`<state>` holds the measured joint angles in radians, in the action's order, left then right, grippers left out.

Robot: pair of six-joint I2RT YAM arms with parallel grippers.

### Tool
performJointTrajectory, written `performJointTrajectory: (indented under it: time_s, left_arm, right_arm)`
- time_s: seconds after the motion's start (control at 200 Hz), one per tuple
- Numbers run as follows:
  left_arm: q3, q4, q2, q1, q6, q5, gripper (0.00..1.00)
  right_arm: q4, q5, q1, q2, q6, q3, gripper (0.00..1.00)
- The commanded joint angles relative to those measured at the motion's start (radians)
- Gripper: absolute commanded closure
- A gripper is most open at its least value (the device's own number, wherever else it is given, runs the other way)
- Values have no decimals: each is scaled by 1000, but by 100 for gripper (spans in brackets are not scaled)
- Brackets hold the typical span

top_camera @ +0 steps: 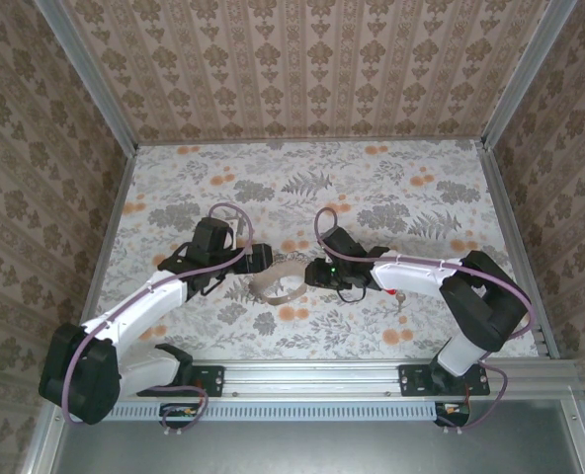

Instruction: Put the keys on the keyring

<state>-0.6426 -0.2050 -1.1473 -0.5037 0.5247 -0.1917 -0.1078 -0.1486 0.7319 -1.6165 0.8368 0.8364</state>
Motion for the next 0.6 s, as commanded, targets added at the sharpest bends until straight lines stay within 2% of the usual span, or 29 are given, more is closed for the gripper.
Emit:
performJointTrajectory:
  time_s: [0.0, 0.21, 0.595]
  left_arm:
    - [12, 25, 4, 8, 12, -18, 0]
    - [20, 29, 7, 14, 9, -22, 0]
    - [37, 32, 23, 27, 9, -28, 0]
  right_arm:
    - [34, 26, 7, 6, 66, -17, 64]
    - [87, 8, 13, -41, 94, -17, 69]
    - [105, 6, 22, -78, 121, -22, 70]
